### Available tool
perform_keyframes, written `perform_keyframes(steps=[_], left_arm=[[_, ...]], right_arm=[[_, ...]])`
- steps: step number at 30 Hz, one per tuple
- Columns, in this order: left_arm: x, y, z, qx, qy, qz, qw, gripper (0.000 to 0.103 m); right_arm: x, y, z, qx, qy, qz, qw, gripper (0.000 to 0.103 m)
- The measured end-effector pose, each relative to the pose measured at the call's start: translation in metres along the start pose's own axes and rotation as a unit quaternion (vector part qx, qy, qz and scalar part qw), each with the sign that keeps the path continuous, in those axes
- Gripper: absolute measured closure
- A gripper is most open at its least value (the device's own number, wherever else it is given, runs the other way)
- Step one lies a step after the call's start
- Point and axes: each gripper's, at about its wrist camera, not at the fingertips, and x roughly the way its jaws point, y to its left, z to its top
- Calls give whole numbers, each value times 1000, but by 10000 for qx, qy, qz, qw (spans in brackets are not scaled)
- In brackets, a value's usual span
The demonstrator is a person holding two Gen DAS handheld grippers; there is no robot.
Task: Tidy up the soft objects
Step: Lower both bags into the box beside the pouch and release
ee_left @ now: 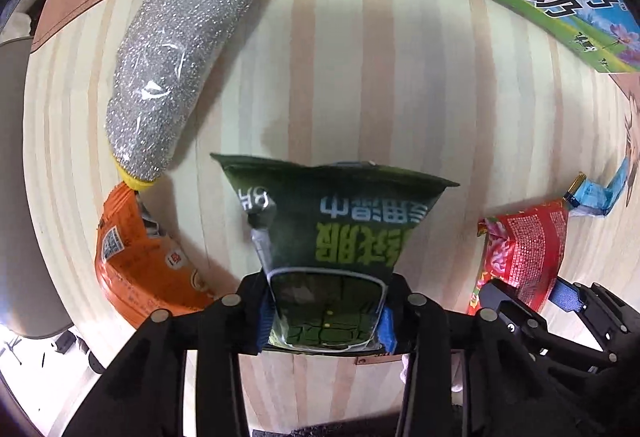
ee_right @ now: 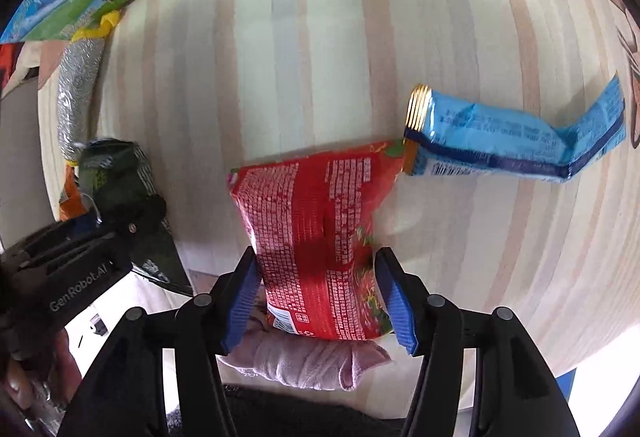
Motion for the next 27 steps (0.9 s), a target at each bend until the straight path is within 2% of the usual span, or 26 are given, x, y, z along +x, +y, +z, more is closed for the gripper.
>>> perform_keyframes(steps=[1,3,6,9,13,14,15,16,19,22,27], left_arm=[[-3,0,-2,-28,-40,-4,10000,69],[-25,-14,-6,-51,-138,-71,9999,70],[-55,-12,-16,39,-355,-310,9989,70],[-100,-22,-22,185,-742,-534,9956,71],[-173,-28,-14,400,-1344,-844,9865,71],[-193,-28,-6,437,-1455,-910,9842,71],[-205,-34,26,468,-1522,-960,9826,71],[-220,-36,38,505,-1598,-978,9810,71],[-267,-43,94,492,-1739,-860,9798,71],[-284,-37,140,440,-1803,-559,9810,71],[-269,-31,226,233,-1330,-354,9902,71]], right_arm=[[-1,0,-2,0,-68,-36,10000,43],[-1,5,-9,-67,-139,-88,9998,50],[-15,8,-14,-157,-279,-80,9995,56],[-48,6,-18,-171,-467,296,9983,56],[-111,3,-19,-277,-931,696,9928,57],[-129,4,-21,-299,-1080,810,9904,57],[-148,3,-18,-308,-1214,901,9880,57],[-163,4,-12,-315,-1318,950,9862,57],[-206,15,11,-364,-1664,994,9804,57],[-229,22,41,-357,-1865,814,9784,57],[-231,17,111,-222,-1813,488,9820,57]])
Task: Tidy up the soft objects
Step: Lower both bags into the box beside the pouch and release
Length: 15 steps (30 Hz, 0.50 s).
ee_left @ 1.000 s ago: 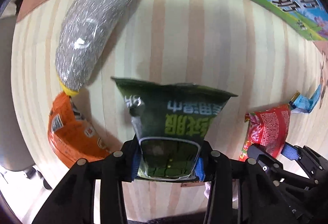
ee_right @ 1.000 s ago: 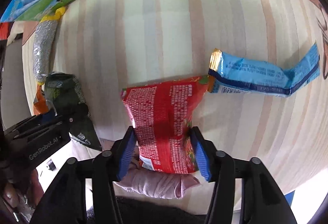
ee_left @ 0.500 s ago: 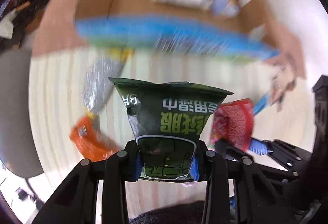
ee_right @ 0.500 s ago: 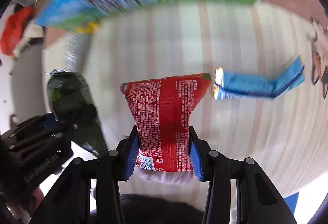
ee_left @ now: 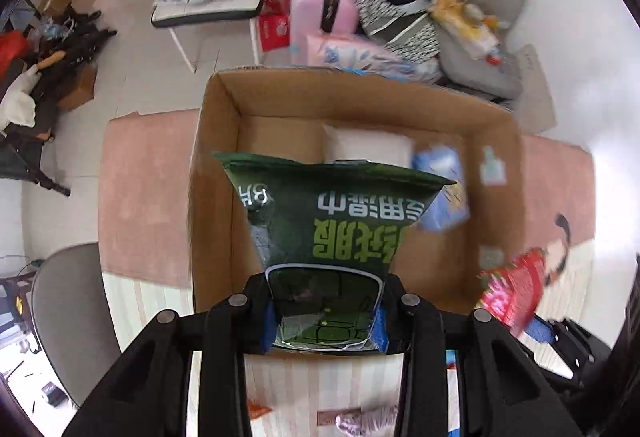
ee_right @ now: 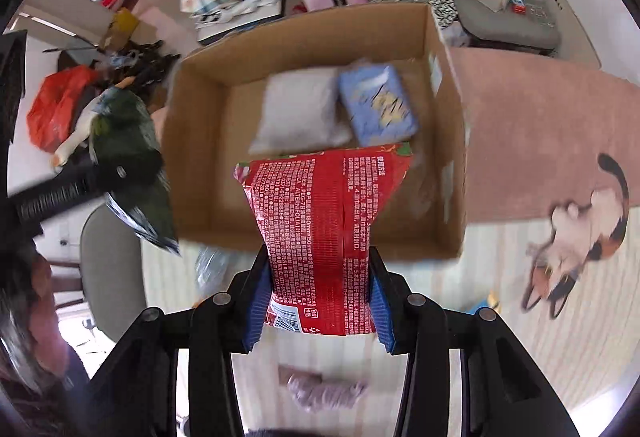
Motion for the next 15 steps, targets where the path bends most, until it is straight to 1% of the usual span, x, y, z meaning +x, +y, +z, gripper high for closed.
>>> perform_keyframes(steps=[3,4,6,10,12,15], left_arm=[[28,6,33,-10,358,115,9993,70],[36,8,39,-26,457,122,9989,70],[51,10,52,-63,680,174,9975,70],[77,9,67,137,973,495,9939,70],[91,9,72,201,1116,576,9919,70],[101,8,76,269,1174,661,9905,70]], right_arm=[[30,-6,30,5,135,-258,9996,57],[42,-6,42,12,188,-350,9992,57],[61,-11,53,7,283,-473,9985,57],[99,-20,74,-28,574,-678,9960,57],[113,-23,77,-25,678,-735,9950,57],[131,-25,81,31,829,-725,9939,57]])
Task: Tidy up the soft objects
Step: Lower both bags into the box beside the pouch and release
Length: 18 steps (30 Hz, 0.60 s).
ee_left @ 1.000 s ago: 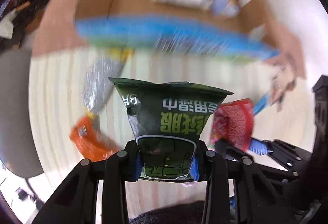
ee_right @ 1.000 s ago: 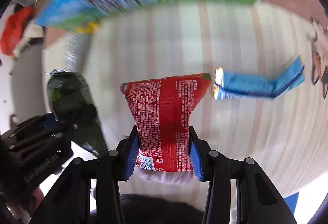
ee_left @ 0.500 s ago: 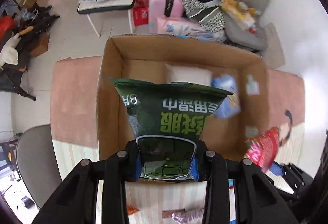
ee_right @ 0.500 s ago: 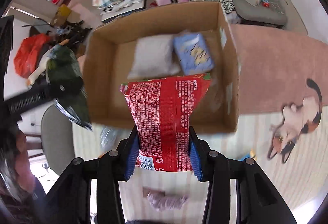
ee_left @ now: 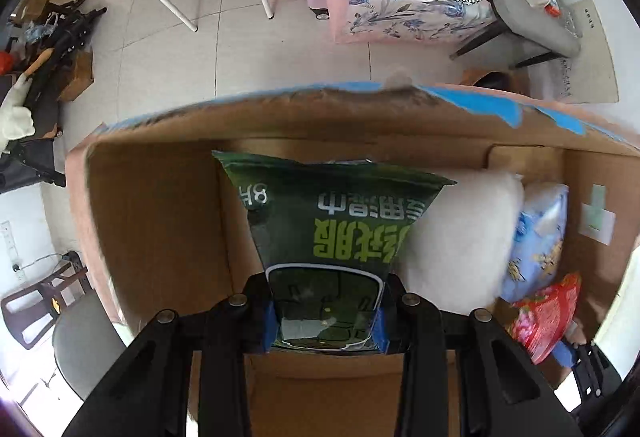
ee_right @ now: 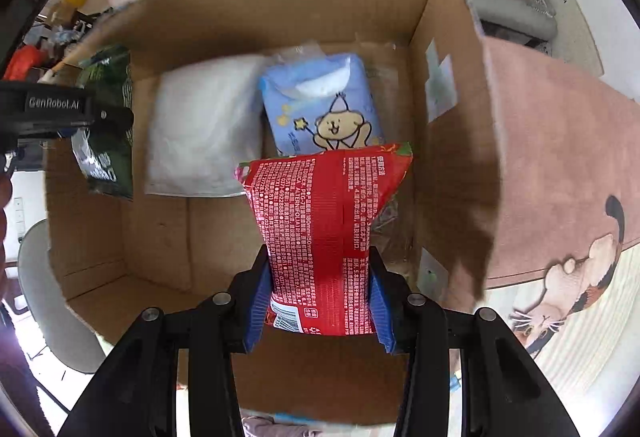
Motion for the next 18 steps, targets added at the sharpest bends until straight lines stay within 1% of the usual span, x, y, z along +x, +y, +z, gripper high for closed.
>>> perform_keyframes(steps=[3,5,7,9,10,11,12,13,14,15,17,18], left_arm=[[9,1,8,-30,62,-46,10000,69],[9,2,11,-52,21,-20,10000,69],[7,4,14,-107,-58,24,9999,67],[1,9,13,-239,-92,-135,9996,59],[-3,12,13,-288,-121,-195,9993,59],[-6,13,12,-327,-164,-219,9991,57],[-12,14,10,-332,-231,-253,9989,53],[-18,16,7,-325,-326,-295,9985,49],[-27,17,1,-310,-459,-321,9980,39],[-32,18,-4,-302,-557,-349,9974,29],[-45,21,-21,-317,-802,-429,9953,21],[-49,22,-29,-315,-888,-464,9945,13]], right_arm=[[15,0,2,47,165,81,9998,57],[22,1,1,34,235,39,9997,57],[25,3,3,16,285,19,9996,57],[25,3,6,33,317,0,9995,56],[24,4,8,49,303,0,9995,56],[20,5,9,72,269,24,9996,52],[17,5,11,89,244,82,9996,47],[12,7,12,108,209,151,9996,45],[7,9,13,113,149,173,9997,38],[0,12,14,71,51,111,9999,27],[-12,19,14,-46,-144,-31,9999,20],[-17,23,13,-100,-201,-88,9997,20]])
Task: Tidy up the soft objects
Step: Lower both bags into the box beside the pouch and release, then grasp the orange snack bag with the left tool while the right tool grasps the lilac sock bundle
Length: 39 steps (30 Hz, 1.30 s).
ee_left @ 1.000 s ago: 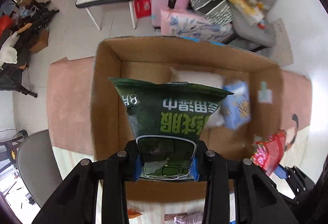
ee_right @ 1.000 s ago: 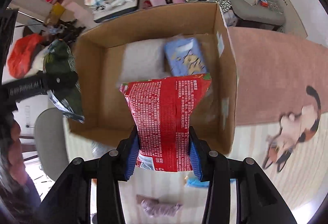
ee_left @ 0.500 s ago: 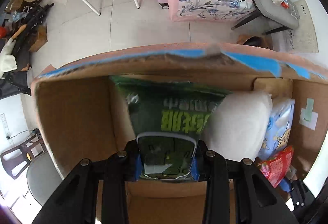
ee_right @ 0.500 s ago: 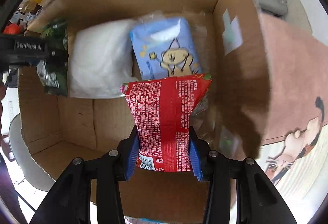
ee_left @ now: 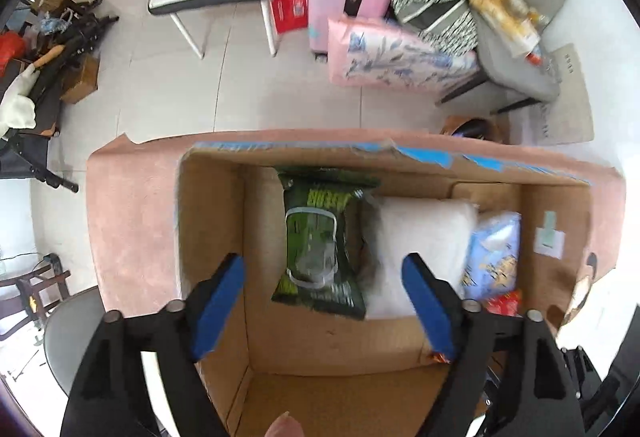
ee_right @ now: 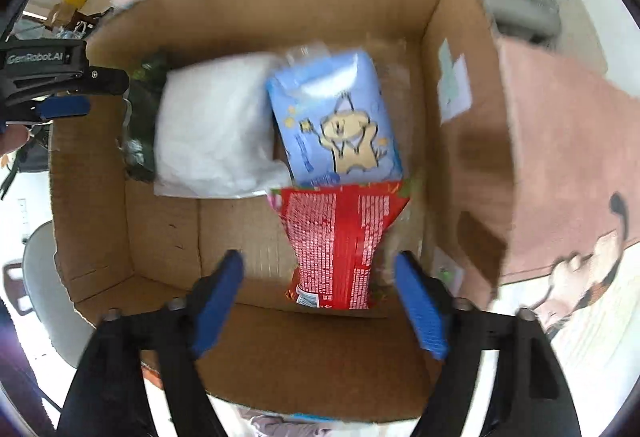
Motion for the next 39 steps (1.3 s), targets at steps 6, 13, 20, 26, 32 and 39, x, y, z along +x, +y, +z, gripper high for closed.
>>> perform_keyframes(steps=[6,13,20,26,32,39], left_arm=[[-26,4,-63,156,-558,45,9983,1],[-40,19,-124,27,-828,110,9965,1],[-68,15,-163,-42,-1259,296,9916,1],[-93,32,-212,-462,-1697,344,9838,1],[-61,78,-282,-1045,-1233,309,9864,1],[20,132,-342,-1480,-126,40,9889,1]], right_arm=[[-20,17,-25,-201,-290,-155,9993,0],[-48,15,-55,-64,-710,-159,9973,0],[-73,25,-78,-161,-1173,-112,9929,0],[-89,33,-103,-329,-1305,76,9909,0],[-66,30,-161,-147,-791,438,9958,0],[10,-10,-250,1467,135,969,9843,0]])
